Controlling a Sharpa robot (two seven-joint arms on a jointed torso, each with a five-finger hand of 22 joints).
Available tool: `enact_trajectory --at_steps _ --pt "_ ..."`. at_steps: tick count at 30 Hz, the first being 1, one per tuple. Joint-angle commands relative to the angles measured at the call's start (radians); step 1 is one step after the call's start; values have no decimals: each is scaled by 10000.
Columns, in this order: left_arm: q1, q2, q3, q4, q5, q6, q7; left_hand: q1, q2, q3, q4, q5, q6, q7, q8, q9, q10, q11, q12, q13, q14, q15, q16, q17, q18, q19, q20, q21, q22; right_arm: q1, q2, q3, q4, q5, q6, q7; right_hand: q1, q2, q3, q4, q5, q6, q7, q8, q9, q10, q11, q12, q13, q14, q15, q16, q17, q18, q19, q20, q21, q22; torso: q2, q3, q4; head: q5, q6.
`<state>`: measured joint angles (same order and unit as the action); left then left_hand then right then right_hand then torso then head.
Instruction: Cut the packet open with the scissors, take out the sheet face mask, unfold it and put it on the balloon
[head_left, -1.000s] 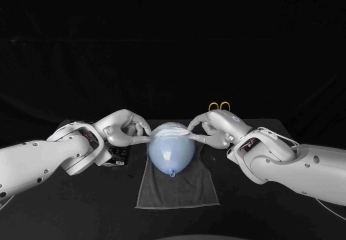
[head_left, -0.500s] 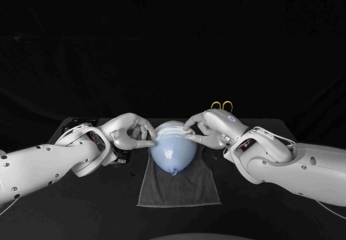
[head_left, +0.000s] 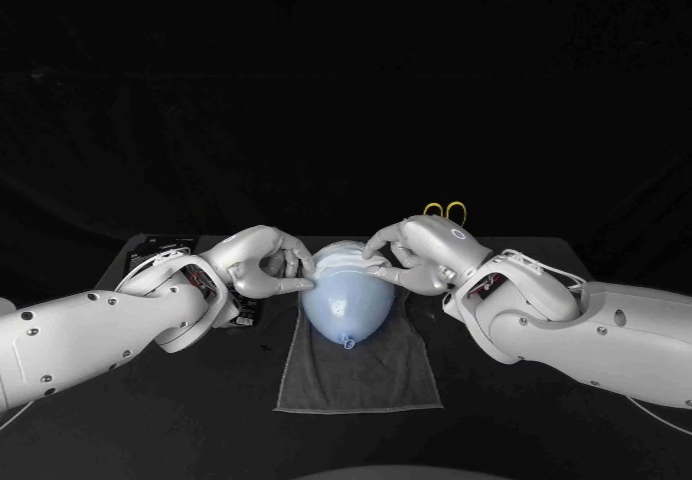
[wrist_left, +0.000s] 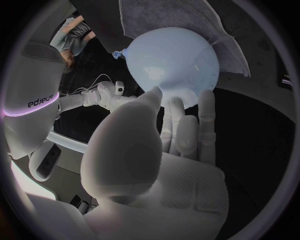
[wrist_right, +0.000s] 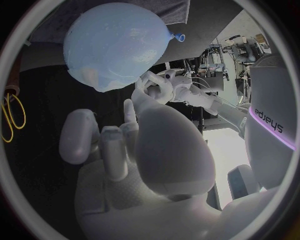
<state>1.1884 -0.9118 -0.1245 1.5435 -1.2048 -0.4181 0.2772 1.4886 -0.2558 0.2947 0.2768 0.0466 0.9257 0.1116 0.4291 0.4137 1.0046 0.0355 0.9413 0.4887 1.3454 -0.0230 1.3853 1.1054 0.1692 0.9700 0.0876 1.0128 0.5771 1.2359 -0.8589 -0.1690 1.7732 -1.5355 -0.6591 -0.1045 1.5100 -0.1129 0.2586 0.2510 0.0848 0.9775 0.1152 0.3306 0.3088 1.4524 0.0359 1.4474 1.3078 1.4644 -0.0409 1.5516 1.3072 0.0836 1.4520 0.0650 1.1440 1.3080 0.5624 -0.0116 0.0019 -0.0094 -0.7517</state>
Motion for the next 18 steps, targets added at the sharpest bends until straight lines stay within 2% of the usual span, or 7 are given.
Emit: enact_trajectory --at_steps 1,9,18 --pt "-11 26 10 4 -202 -108 143 5 80 20 76 25 40 -54 -37 -24 33 -10 -2 -3 80 21 45 53 144 -41 -7 67 10 130 136 23 -102 483 402 -271 -217 27 26 105 -54 26 31 -51 -19 92 14 59 968 953 88 52 2058 -76 60 52 51 1499 2 -4 10 -12 0" --pt "-38 75 10 8 -173 146 198 39 178 27 110 25 239 -109 -33 -97 51 -52 -78 -31 100 -10 63 118 143 -62 -19 85 22 505 856 41 -616 1447 978 -708 -555 117 70 293 -11 27 33 -98 -46 126 19 93 1042 964 94 68 2115 -77 67 62 71 1529 2 -21 25 -35 -4" --pt "-63 120 10 -13 -112 261 206 117 243 61 97 25 311 -127 -66 -162 67 -71 -133 -52 95 -28 60 133 143 -80 -28 93 29 651 1858 56 -1427 1620 1710 -1535 -791 80 34 348 1 -22 59 -144 -67 96 42 62 1020 963 111 70 2116 -63 45 74 -13 1521 7 -38 20 -26 -13"
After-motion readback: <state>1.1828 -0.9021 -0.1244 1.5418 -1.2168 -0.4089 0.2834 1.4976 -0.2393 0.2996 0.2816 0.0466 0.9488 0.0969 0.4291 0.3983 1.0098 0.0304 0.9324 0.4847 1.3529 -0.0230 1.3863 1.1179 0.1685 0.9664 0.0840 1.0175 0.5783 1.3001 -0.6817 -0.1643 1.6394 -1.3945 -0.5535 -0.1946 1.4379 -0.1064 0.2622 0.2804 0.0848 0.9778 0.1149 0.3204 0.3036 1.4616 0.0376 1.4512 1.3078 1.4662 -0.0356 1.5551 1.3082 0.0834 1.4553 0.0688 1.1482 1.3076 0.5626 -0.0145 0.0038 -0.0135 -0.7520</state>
